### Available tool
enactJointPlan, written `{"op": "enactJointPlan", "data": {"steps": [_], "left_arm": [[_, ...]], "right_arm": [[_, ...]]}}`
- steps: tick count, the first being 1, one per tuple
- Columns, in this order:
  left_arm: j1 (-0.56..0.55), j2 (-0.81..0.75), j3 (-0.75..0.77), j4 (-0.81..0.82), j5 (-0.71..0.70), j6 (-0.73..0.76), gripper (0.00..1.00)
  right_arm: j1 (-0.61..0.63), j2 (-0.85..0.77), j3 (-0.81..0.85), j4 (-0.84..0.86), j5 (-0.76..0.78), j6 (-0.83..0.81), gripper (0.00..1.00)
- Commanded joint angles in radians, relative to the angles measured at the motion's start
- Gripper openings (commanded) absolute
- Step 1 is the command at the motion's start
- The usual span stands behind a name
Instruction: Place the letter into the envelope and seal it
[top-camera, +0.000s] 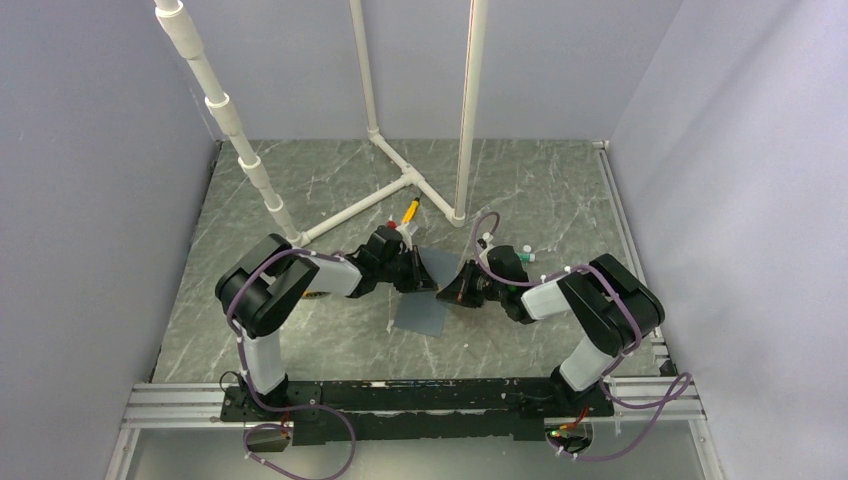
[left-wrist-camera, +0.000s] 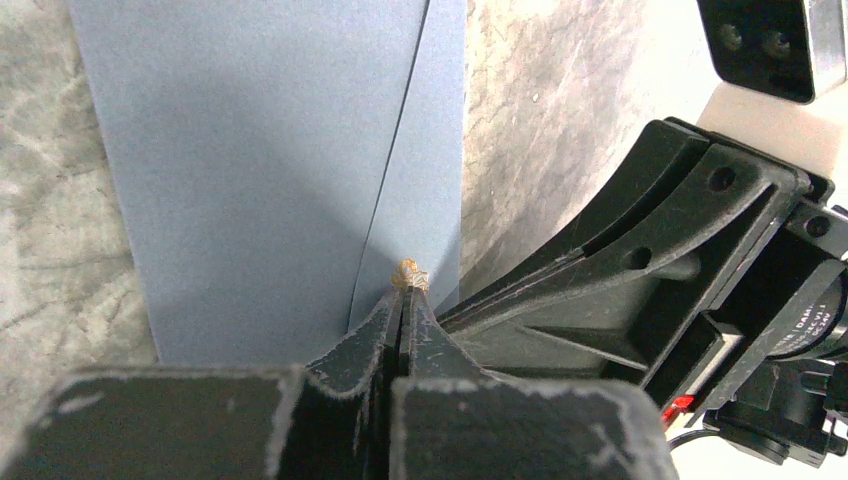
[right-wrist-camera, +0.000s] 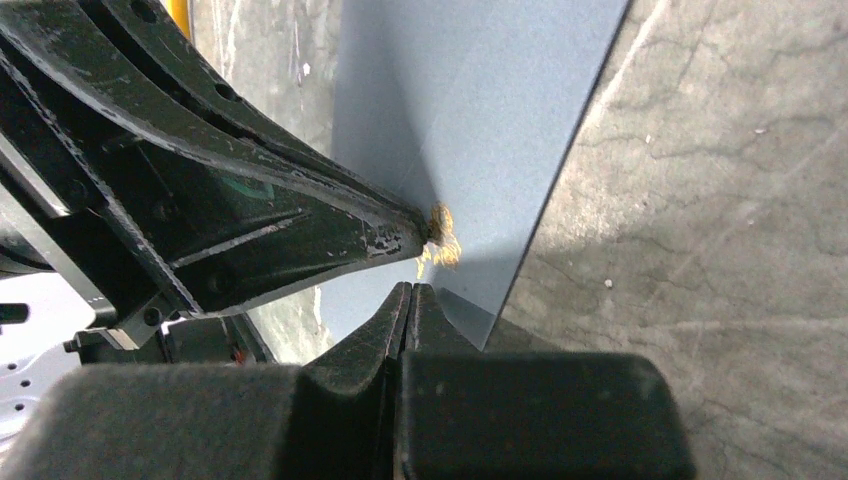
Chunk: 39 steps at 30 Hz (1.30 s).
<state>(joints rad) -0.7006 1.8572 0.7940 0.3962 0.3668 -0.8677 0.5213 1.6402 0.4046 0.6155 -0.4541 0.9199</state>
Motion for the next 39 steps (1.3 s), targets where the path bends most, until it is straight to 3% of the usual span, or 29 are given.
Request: {"op": "enactJointPlan", "data": {"steps": [1, 6, 13, 16, 25, 33, 39], "left_arm": [[0.002, 0.068, -0.110, -0.073, -0.031, 0.002, 0.02], [0.012, 0.065, -0.166, -0.044, -0.017, -0.002, 0.02], [0.017, -0.006, -0.172, -0.128, -0.039, 0.034, 0.02], [0.019, -0.026, -0.160, -0.162, -0.043, 0.052, 0.02], [0.021, -0.064, -0.152, -0.173, 0.006, 0.068, 0.02], [0.021, -0.116, -0.140, -0.259, -0.032, 0.101, 0.02], [0.023, -0.090, -0.118, -0.243, -0.004, 0.096, 0.02]], "right_arm": [[0.009, 0.034, 0.034, 0.089, 0.021, 0.012, 0.00], [0.009, 0.064, 0.064, 0.032, 0.093, 0.004, 0.00], [0.024, -0.014, 0.070, -0.176, 0.435, 0.014, 0.00], [0.031, -0.030, 0.072, -0.217, 0.510, -0.016, 0.00], [0.073, -0.058, 0.070, -0.113, 0.364, -0.107, 0.00], [0.194, -0.268, 0.090, -0.197, 0.451, -0.146, 0.00], [0.232, -0.252, 0.103, -0.260, 0.495, -0.111, 0.00]]}}
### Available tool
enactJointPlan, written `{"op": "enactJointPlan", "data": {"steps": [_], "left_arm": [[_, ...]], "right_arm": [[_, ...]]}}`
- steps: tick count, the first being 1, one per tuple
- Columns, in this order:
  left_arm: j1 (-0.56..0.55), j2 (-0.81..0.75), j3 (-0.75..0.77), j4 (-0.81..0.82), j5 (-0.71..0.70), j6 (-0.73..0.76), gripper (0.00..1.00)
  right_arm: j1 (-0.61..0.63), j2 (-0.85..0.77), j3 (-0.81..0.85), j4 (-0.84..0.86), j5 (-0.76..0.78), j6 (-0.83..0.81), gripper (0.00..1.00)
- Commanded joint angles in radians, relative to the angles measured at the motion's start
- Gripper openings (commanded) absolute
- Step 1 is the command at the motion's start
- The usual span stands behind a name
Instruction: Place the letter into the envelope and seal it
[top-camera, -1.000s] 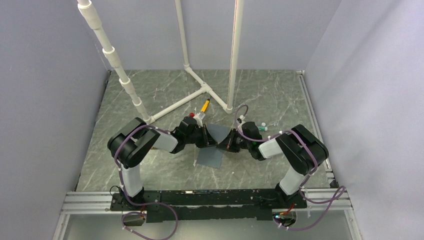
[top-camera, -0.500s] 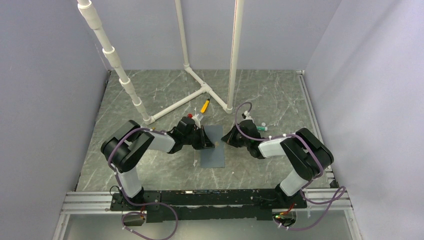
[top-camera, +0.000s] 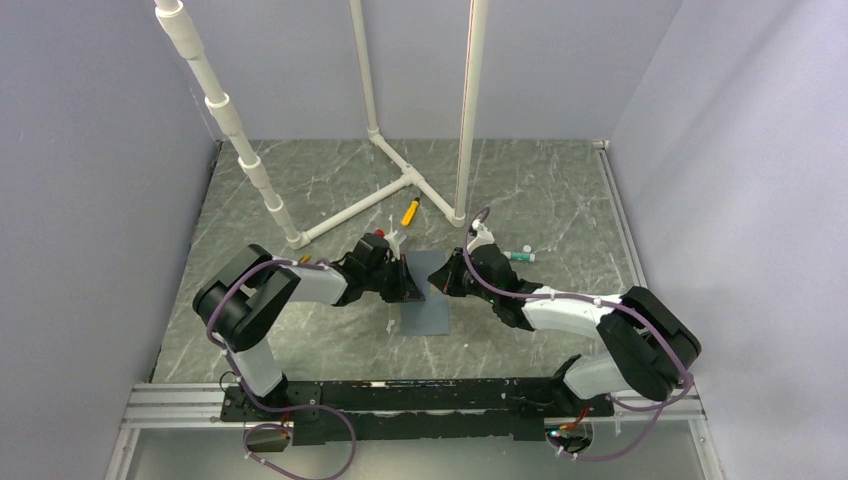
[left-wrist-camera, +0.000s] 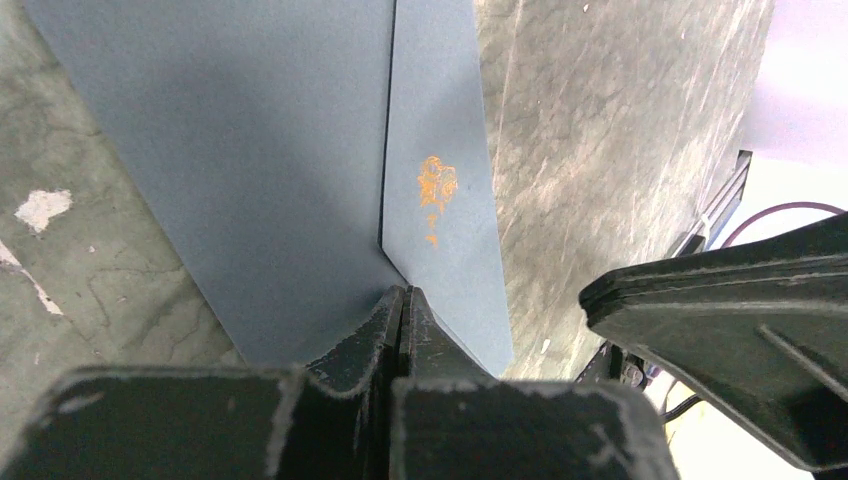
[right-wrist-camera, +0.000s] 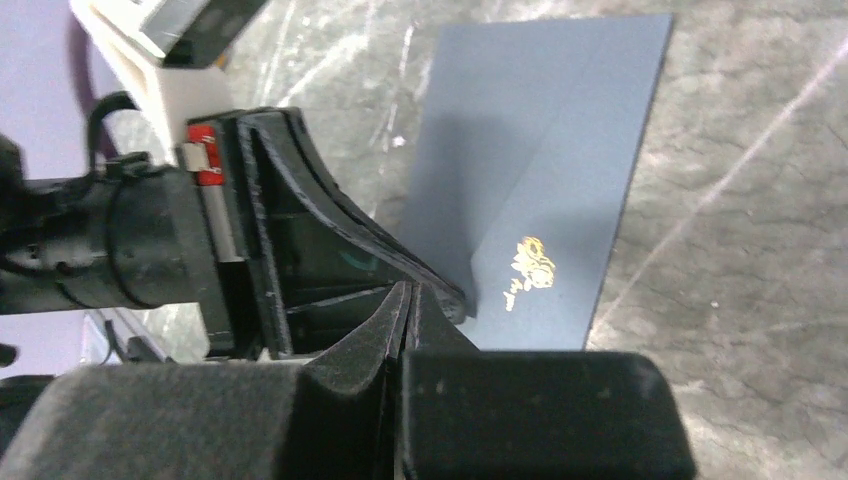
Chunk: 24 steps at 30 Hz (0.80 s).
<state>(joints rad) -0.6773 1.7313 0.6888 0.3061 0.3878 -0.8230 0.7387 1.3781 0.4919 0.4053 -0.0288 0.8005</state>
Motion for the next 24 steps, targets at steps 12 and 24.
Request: {"op": "enactJointPlan", "data": {"steps": [12, 24], "left_arm": [[0.007, -0.127, -0.049, -0.165, 0.023, 0.050, 0.02], [0.010, -0.134, -0.081, -0.243, -0.074, 0.082, 0.02]], "right_arm": [[0.056, 0.234, 0.132, -0.129, 0.002, 0.025, 0.00], [0.056, 0.366, 0.197, -0.145, 0.046, 0.070, 0.00]]}}
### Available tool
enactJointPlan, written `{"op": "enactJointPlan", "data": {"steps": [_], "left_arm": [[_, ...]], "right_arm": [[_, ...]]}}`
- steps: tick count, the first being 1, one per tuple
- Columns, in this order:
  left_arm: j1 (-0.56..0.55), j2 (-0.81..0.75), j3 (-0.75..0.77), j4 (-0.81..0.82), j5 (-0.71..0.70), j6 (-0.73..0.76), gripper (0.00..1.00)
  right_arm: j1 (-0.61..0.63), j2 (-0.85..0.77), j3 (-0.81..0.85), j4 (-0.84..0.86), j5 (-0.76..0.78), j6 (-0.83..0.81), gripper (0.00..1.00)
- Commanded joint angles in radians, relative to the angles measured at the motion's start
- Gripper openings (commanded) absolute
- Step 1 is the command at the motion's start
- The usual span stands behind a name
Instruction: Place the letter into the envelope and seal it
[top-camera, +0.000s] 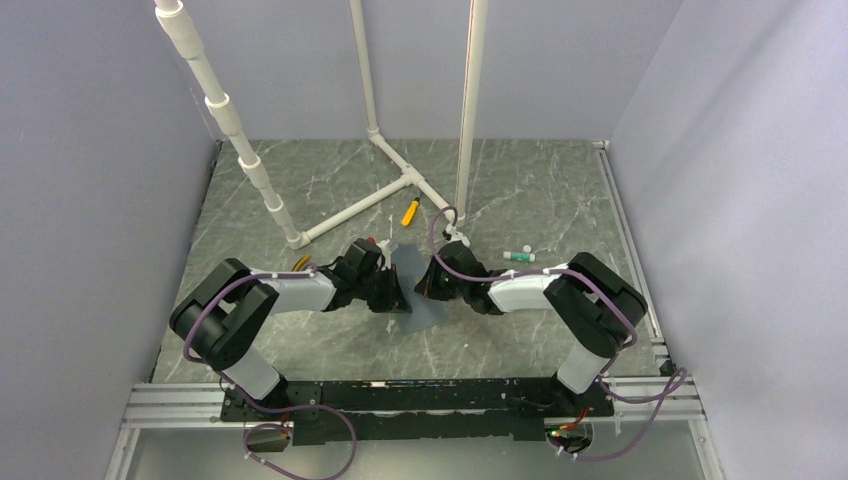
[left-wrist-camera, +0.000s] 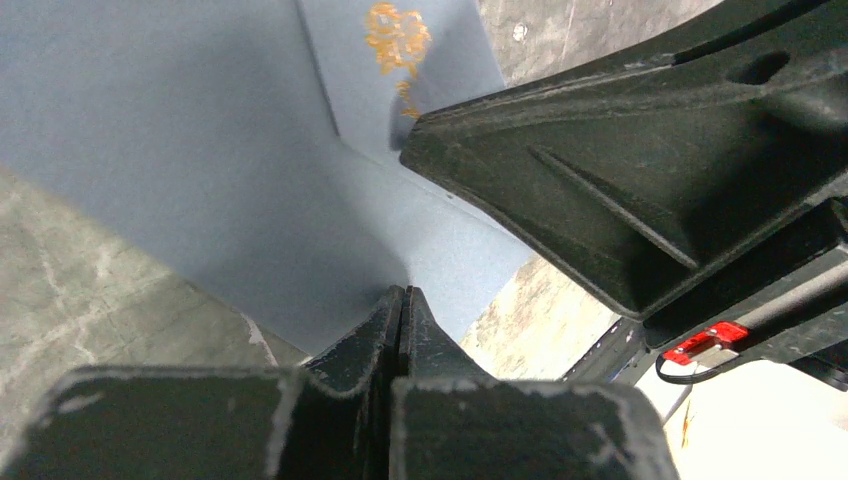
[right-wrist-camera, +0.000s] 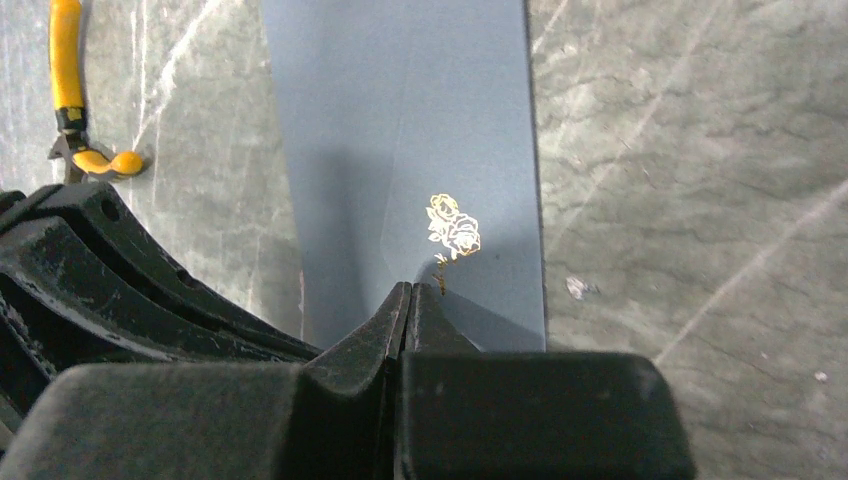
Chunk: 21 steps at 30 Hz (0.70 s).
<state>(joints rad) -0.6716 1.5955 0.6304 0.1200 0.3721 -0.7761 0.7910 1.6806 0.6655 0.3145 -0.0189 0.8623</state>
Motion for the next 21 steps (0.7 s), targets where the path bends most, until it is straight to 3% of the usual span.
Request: {"op": "enactJointPlan", "data": {"steps": [1, 11, 17, 21], "left_arm": [[0.004, 0.007, -0.025, -0.062, -0.064, 0.035, 0.03], [0.003, -0.020, -0.104, -0.034, -0.088, 0.018, 0.02], [0.015, -0.110, -0.091, 0.015, 0.016, -0.006, 0.02], [0.034, -0.244, -0.005, -0.113, -0.067, -0.011, 0.03]], "right_arm": [[0.005, 0.068, 0.029, -0.046, 0.030, 0.016, 0.00], [0.004, 0.082, 0.054, 0.083, -0.061, 0.056, 0.00], [0.003, 0.135, 0.045, 0.145, -0.105, 0.090, 0.00], [0.002, 0.120, 0.005, 0.137, -0.110, 0.084, 0.00]]}}
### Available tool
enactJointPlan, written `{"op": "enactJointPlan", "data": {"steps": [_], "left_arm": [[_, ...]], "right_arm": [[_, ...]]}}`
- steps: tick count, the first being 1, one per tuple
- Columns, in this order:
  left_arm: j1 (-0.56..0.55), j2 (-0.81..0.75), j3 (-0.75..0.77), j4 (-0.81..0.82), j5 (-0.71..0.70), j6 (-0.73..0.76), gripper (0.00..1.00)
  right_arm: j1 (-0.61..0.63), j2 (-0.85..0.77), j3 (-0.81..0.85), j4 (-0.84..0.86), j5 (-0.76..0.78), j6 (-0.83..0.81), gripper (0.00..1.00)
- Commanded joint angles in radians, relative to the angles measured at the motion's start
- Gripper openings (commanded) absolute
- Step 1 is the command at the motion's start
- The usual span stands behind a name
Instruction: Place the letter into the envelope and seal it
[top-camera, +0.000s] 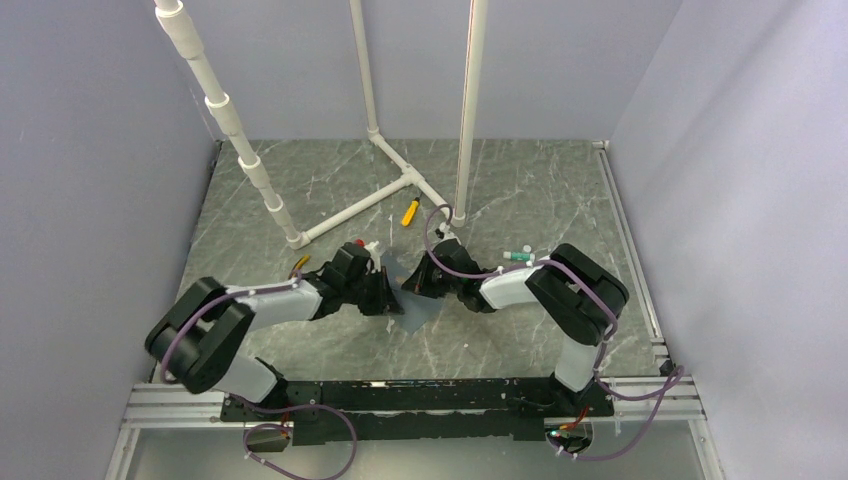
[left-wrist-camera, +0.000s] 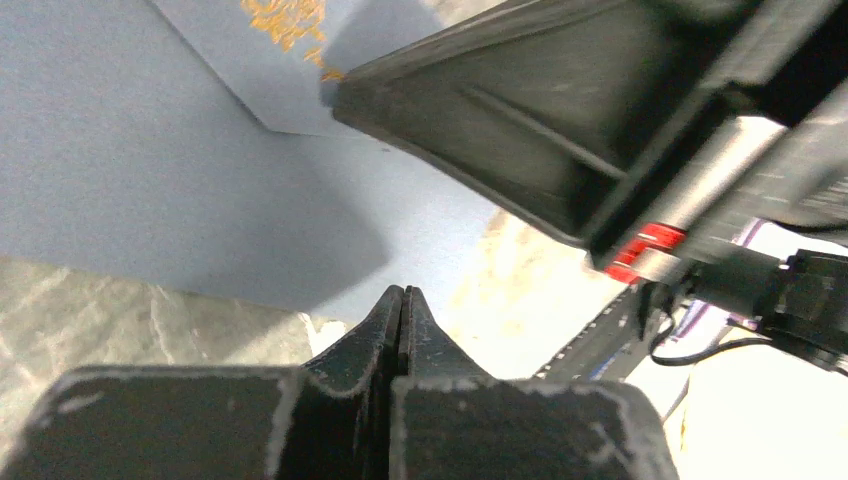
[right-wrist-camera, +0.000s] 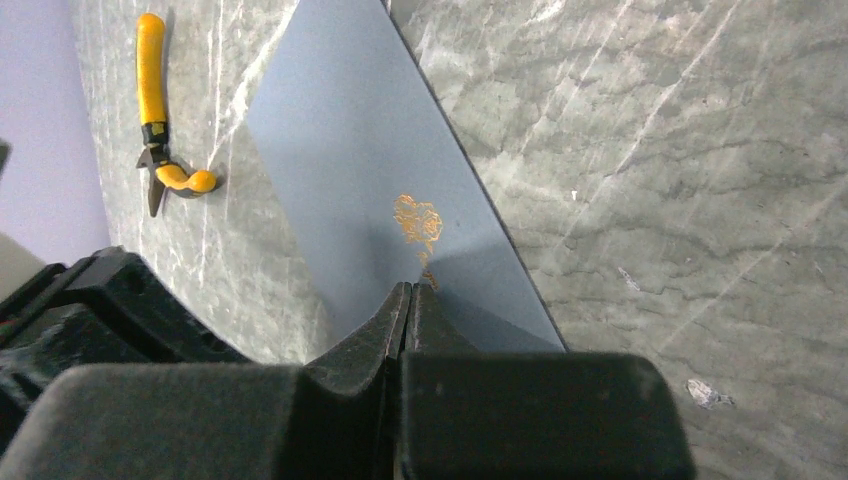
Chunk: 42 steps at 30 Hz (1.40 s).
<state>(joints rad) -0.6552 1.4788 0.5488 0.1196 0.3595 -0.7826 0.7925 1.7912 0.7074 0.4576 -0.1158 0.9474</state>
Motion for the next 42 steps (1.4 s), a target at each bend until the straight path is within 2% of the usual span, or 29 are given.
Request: {"op": "enactJointPlan", "data": {"steps": [1, 5, 8, 14, 20, 23, 27, 36, 40, 42], "left_arm": [[0.024, -0.163, 0.097, -0.159, -0.098, -0.003, 0.05], [0.046, -0.214, 0.155, -0.225, -0.204, 0.028, 0.09], [0.062, -0.147, 0.205, -0.253, -0.188, 0.047, 0.10], [0.073, 0.003, 0.266, -0.225, -0.163, 0.063, 0.16], [0.080, 0.122, 0.269, -0.110, -0.109, 0.078, 0.10], [0.082, 0.126, 0.254, -0.019, -0.103, 0.095, 0.10], [0.084, 0.103, 0.257, 0.014, -0.096, 0.115, 0.10], [0.088, 0.209, 0.251, 0.100, -0.077, 0.105, 0.08], [0.106, 0.225, 0.231, 0.116, -0.095, 0.083, 0.05], [0.118, 0.239, 0.223, 0.114, -0.084, 0.069, 0.03]], "right_arm": [[0.001, 0.000, -0.051, -0.016, -0.011, -0.006, 0.00], [-0.001, -0.020, -0.096, -0.032, -0.031, -0.045, 0.00], [0.001, -0.025, -0.103, -0.052, -0.046, -0.085, 0.00], [0.005, -0.084, -0.106, -0.163, 0.028, -0.185, 0.00], [0.053, -0.162, -0.090, -0.298, 0.157, -0.310, 0.00], [0.091, -0.181, -0.059, -0.354, 0.209, -0.370, 0.00], [0.125, -0.208, -0.019, -0.424, 0.276, -0.400, 0.00], [0.148, -0.238, 0.075, -0.425, 0.346, -0.414, 0.00], [0.150, -0.199, 0.145, -0.422, 0.344, -0.422, 0.00], [0.152, -0.165, 0.184, -0.433, 0.350, -0.429, 0.03]]}}
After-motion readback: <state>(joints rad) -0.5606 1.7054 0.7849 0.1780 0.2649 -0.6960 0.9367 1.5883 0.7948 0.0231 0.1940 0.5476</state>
